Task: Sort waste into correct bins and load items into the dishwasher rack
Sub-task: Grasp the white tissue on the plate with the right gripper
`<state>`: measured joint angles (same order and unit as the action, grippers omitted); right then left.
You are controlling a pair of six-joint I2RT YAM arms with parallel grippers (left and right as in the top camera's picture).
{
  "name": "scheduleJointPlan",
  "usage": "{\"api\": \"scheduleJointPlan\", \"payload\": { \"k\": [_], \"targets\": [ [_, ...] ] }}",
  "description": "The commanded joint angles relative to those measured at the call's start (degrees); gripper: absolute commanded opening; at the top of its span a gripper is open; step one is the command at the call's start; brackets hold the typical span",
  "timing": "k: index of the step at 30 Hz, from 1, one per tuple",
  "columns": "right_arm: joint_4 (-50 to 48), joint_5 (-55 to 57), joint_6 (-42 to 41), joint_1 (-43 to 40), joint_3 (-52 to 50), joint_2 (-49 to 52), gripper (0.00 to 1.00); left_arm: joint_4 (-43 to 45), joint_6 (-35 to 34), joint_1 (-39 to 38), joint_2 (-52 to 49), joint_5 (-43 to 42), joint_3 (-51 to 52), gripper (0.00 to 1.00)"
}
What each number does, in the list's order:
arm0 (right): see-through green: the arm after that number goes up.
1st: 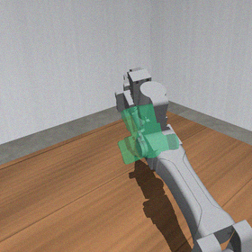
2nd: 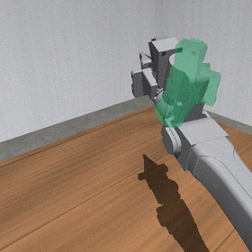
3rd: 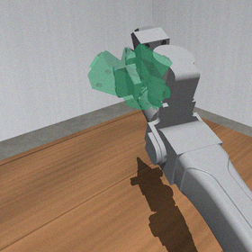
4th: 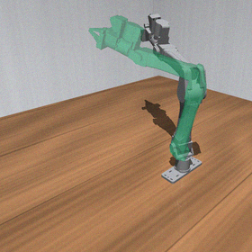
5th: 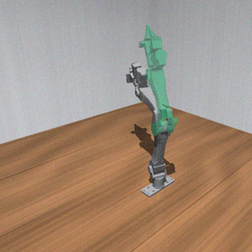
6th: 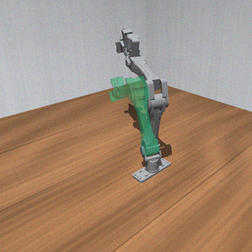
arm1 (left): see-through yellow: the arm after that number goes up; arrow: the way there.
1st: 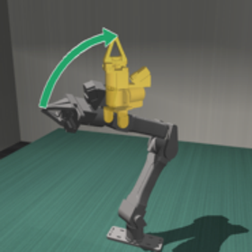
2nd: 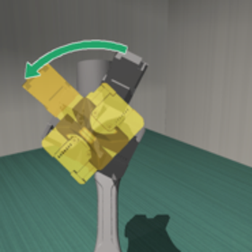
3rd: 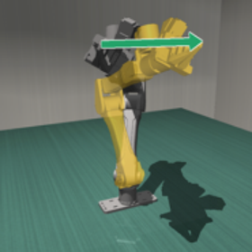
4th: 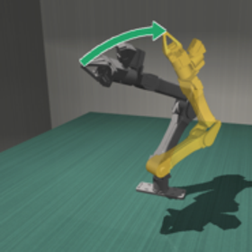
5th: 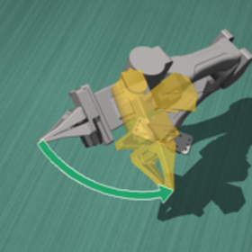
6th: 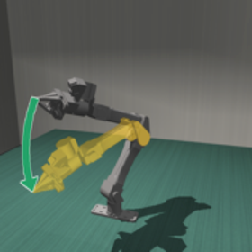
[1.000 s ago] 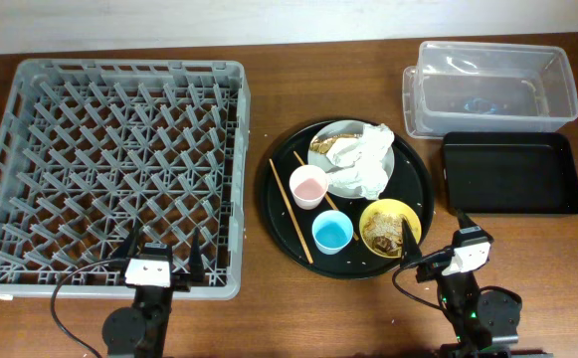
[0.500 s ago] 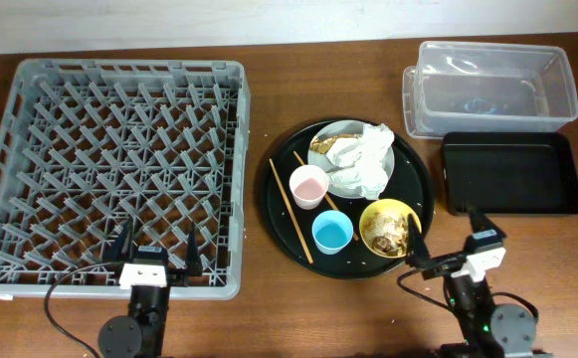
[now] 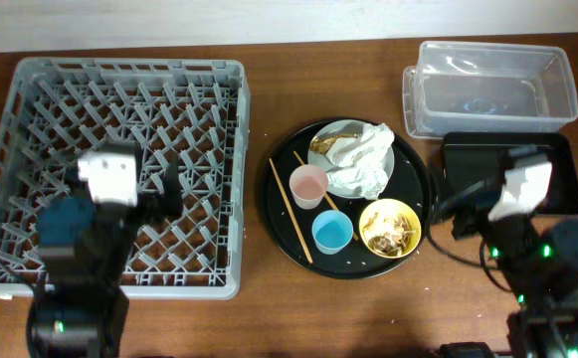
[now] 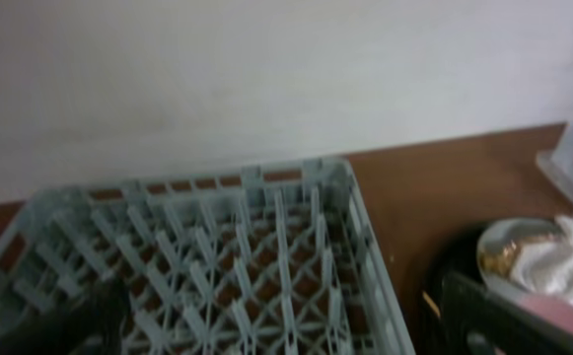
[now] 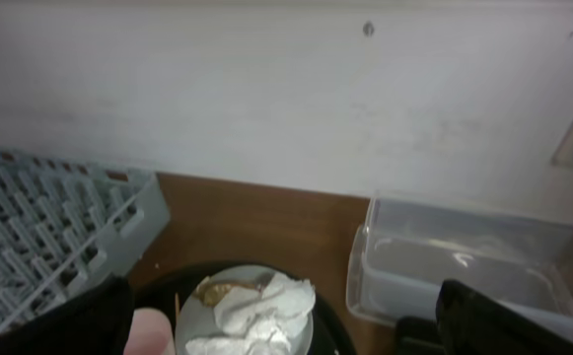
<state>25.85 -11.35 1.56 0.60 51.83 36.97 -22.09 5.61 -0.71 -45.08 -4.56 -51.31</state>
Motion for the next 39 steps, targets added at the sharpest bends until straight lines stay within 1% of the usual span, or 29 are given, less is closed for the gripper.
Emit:
{"api": "scheduleJointPlan", "payload": {
  "k": [1,3,4,7,8,10,13,15,16,17,18,19,20,22,23,24,25,26,27,28,31,36,37,38,39],
  "targets": [
    [7.63,-3.04,0.13,-0.24,10.67,9.68,0.98,-8.85,0.68,0.24,-11.87,-0.63,-13.11,1.00],
    [12.48,-5.31,0.07,-0.24,16.15,16.24,0.98,-14.60,0.68,0.24,-19.06,-0.66,-19.93,1.00],
    [13.31,-6.12,0.11,-0.24,17.27,17.59,0.98,-16.17,0.68,0.24,-20.98,-0.66,-21.66,1.00],
    [18.67,-10.38,0.11,-0.24,25.00,26.23,0.98,-24.70,0.48,0.26,-29.49,-1.95,-30.75,1.00],
    [21.99,-12.31,0.11,-0.24,29.90,30.64,0.98,-28.20,0.48,0.26,-32.92,-3.67,-35.28,1.00],
    [29.94,-14.21,0.11,-0.04,39.65,38.53,0.98,-36.33,0.48,0.26,-40.54,-4.26,-46.42,1.00],
    [41.31,-14.16,0.13,4.02,53.68,50.51,0.98,-47.10,0.48,0.28,-50.27,-10.88,-60.02,1.00],
    [39.65,-14.14,0.11,5.42,55.32,54.84,0.98,-47.41,0.55,0.26,-53.02,-9.38,-60.87,1.00],
    [38.64,-14.19,-0.96,5.44,55.32,57.86,0.99,-47.43,0.52,0.24,-53.92,-5.75,-60.85,1.00],
    [38.66,-14.23,-3.23,5.44,55.32,59.43,0.98,-47.39,0.52,0.26,-54.34,-3.34,-60.85,1.00],
    [39.39,-14.58,-6.75,5.44,55.32,61.72,0.98,-47.41,0.52,0.26,-54.66,-2.93,-60.85,1.00],
    [39.60,-16.09,-6.99,5.44,55.32,63.95,0.98,-47.41,0.52,0.26,-54.77,-2.91,-60.85,1.00],
    [39.45,-17.86,-7.87,5.73,55.08,66.55,0.90,-47.43,0.52,0.26,-54.77,-2.91,-60.85,1.00],
    [39.95,-9.16,-20.55,7.41,54.88,70.88,0.89,-47.43,0.52,0.26,-54.80,-2.91,-60.85,1.00],
    [41.86,2.12,-32.48,9.18,54.84,73.70,0.88,-47.43,0.52,0.26,-54.80,-2.91,-60.85,1.00],
    [42.51,9.40,-40.19,10.80,54.84,76.22,0.88,-47.43,0.52,0.26,-54.77,-2.91,-60.85,1.00],
    [42.25,11.37,-43.28,11.74,54.84,77.72,0.89,-47.43,0.52,0.26,-54.77,-2.91,-60.85,1.00],
    [40.57,13.70,-50.34,13.79,54.84,82.12,0.89,-47.43,0.52,0.26,-54.77,-2.91,-60.85,1.00],
    [39.17,13.75,-53.94,14.53,54.84,84.89,0.95,-47.43,0.52,0.26,-54.80,-2.91,-60.85,1.00],
    [37.97,13.79,-56.24,14.91,54.84,86.73,0.98,-47.43,0.50,0.26,-54.77,-2.91,-60.85,1.00],
    [32.59,13.55,-58.27,15.19,54.84,91.93,0.98,-47.43,0.52,0.26,-54.77,-2.91,-60.85,1.00],
    [32.61,14.23,-58.23,15.19,54.18,95.69,0.99,-47.43,0.52,0.26,-54.77,-2.91,-60.85,1.00],
    [32.65,14.23,-58.18,15.19,53.90,95.89,0.95,-47.43,0.52,0.24,-54.77,-2.91,-60.85,1.00],
    [32.70,14.23,-57.86,15.19,53.70,95.89,0.86,-47.43,0.52,0.26,-54.77,-2.91,-60.85,1.00],
    [32.96,14.23,-57.33,15.19,53.70,95.89,0.72,-47.43,0.52,0.26,-54.77,-2.91,-60.85,1.00]
  ]
}}
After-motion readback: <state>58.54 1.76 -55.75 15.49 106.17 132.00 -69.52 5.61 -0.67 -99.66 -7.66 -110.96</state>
